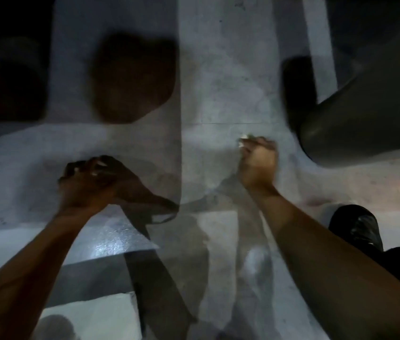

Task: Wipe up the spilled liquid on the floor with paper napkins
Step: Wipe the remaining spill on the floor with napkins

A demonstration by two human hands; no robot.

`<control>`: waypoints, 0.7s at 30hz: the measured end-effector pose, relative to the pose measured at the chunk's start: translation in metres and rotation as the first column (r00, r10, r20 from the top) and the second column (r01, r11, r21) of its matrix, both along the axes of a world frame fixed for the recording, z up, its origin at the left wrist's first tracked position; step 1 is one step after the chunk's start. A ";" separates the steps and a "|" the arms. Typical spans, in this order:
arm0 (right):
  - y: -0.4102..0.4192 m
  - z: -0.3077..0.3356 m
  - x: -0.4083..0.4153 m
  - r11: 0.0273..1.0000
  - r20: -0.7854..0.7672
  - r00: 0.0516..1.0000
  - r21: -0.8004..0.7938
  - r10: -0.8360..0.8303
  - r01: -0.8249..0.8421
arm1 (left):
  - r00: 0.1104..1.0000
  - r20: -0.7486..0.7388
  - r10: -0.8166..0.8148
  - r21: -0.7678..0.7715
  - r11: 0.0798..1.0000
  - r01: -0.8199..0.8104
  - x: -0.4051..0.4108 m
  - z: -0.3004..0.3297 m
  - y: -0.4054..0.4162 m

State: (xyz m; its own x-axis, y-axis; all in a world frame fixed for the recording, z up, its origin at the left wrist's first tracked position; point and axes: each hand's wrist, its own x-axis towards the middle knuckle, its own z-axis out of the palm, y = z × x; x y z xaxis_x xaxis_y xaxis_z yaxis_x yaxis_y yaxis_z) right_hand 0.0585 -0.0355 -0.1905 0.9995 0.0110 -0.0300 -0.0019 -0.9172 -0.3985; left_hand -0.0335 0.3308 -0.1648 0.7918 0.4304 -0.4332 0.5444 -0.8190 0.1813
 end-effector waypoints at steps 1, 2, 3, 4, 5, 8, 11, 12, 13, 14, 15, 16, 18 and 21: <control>0.033 0.000 0.001 0.995 -0.035 0.999 0.097 0.006 -0.002 | 0.999 -0.005 0.049 -0.035 0.998 -0.049 0.001 -0.002 -0.004; 0.062 0.001 -0.010 0.991 -0.099 0.995 0.135 0.012 0.001 | 0.994 -0.002 0.107 -0.064 0.992 -0.107 0.002 0.009 -0.012; 0.080 -0.005 -0.032 0.980 -0.175 0.981 0.196 0.079 -0.044 | 0.986 0.012 0.169 -0.106 0.980 -0.167 0.005 0.018 -0.021; 0.089 -0.005 -0.063 0.962 -0.243 0.947 0.226 0.210 -0.155 | 0.978 0.033 0.207 -0.147 0.969 -0.201 0.006 0.021 -0.022; 0.085 -0.003 -0.094 0.913 -0.253 0.895 0.279 0.369 -0.297 | 0.978 0.037 0.203 -0.164 0.967 -0.195 0.006 0.023 -0.023; 0.018 0.001 -0.105 0.840 -0.121 0.852 0.285 0.509 -0.461 | 0.992 -0.119 0.049 -0.121 0.991 -0.064 0.005 0.029 -0.020; -0.017 -0.001 -0.023 0.954 -0.037 0.967 0.179 0.252 -0.242 | 0.975 -0.220 0.008 -0.159 0.986 -0.044 0.012 0.037 -0.022; -0.014 -0.008 0.008 0.943 0.031 0.987 0.293 0.156 -0.158 | 0.969 -0.247 -0.003 -0.177 0.983 -0.042 0.014 0.037 -0.023; -0.001 -0.017 0.034 0.837 0.067 0.997 0.542 0.045 -0.074 | 0.966 -0.258 -0.018 -0.205 0.978 -0.037 0.017 0.038 -0.023; 0.027 -0.011 0.059 0.641 -0.046 0.994 0.761 -0.104 0.102 | 0.968 -0.249 -0.024 -0.221 0.975 -0.033 0.019 0.036 -0.021; 0.066 -0.014 0.075 0.535 -0.081 0.996 0.841 -0.032 0.085 | 0.974 -0.226 -0.026 -0.246 0.969 -0.032 0.021 0.034 -0.019; 0.108 -0.018 0.077 0.671 -0.050 0.995 0.741 0.086 -0.020 | 0.975 -0.219 -0.029 -0.250 0.968 -0.028 0.022 0.031 -0.015; 0.176 -0.011 0.061 0.838 -0.021 0.937 0.455 0.348 -0.300 | 0.976 -0.217 -0.028 -0.243 0.970 -0.026 0.026 0.027 -0.014; 0.205 -0.011 -0.004 0.812 -0.022 0.829 0.219 0.558 -0.541 | 0.983 -0.184 0.005 -0.244 0.969 -0.050 0.036 0.022 -0.017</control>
State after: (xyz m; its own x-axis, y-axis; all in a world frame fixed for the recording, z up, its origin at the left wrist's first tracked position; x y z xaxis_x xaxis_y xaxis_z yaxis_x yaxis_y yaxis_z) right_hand 0.0543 0.1699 -0.2016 0.8188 0.5720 -0.0489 0.4386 -0.6783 -0.5896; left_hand 0.0028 0.3143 -0.1426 0.6802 0.3131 -0.6628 0.6084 -0.7455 0.2723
